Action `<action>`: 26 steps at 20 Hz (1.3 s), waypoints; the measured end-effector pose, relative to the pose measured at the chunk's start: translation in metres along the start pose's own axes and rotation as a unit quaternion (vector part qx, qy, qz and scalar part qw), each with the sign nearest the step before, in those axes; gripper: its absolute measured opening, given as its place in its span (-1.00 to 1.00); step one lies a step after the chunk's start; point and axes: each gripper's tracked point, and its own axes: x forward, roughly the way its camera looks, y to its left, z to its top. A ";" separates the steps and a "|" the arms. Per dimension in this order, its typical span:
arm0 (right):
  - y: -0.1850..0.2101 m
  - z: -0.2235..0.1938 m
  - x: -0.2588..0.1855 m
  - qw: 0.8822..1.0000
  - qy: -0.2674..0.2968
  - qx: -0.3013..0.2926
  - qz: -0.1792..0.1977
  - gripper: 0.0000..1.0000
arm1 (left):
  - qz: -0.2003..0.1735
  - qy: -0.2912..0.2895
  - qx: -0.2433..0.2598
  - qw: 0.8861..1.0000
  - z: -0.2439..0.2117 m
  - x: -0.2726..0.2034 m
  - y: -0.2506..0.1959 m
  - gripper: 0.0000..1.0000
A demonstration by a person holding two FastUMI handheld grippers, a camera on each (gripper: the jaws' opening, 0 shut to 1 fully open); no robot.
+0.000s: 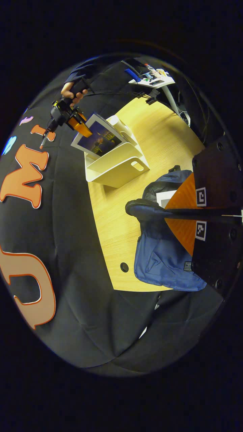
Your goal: Open the schoolbag, grab two books from the bookshelf and put them into the schoolbag.
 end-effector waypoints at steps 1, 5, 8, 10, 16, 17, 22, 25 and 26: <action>0.000 0.000 -0.012 1.000 -0.005 0.001 0.005 -0.44 | -0.001 -0.002 0.001 1.000 -0.001 0.000 -0.002 -0.96; 0.003 0.002 -0.054 0.999 -0.030 -0.006 0.025 -0.45 | -0.001 -0.004 0.005 1.000 -0.001 -0.001 -0.004 -0.97; 0.007 -0.003 -0.081 0.997 -0.055 -0.003 0.049 -0.44 | 0.003 -0.006 0.008 1.000 0.000 -0.005 -0.004 -0.97; 0.006 -0.008 -0.098 0.996 -0.072 0.000 0.060 -0.44 | 0.002 -0.008 0.005 1.000 -0.001 -0.005 -0.005 -0.97; 0.011 -0.026 -0.133 0.992 -0.096 -0.010 0.086 -0.45 | 0.004 -0.005 0.008 1.000 -0.002 -0.006 -0.006 -0.97; 0.013 -0.029 -0.137 0.991 -0.103 -0.015 0.087 -0.45 | 0.004 -0.004 0.008 1.000 -0.002 -0.005 -0.006 -0.97; 0.045 -0.059 -0.145 0.985 -0.117 -0.049 0.120 -0.45 | 0.008 0.003 0.016 1.000 -0.003 -0.004 -0.008 -0.97; 0.075 -0.079 -0.148 0.978 -0.114 -0.060 0.163 -0.45 | 0.013 0.005 0.022 1.000 -0.003 -0.005 -0.008 -0.97; 0.085 -0.086 -0.146 0.976 -0.111 -0.058 0.177 -0.45 | 0.015 0.006 0.023 1.000 -0.002 -0.006 -0.006 -0.97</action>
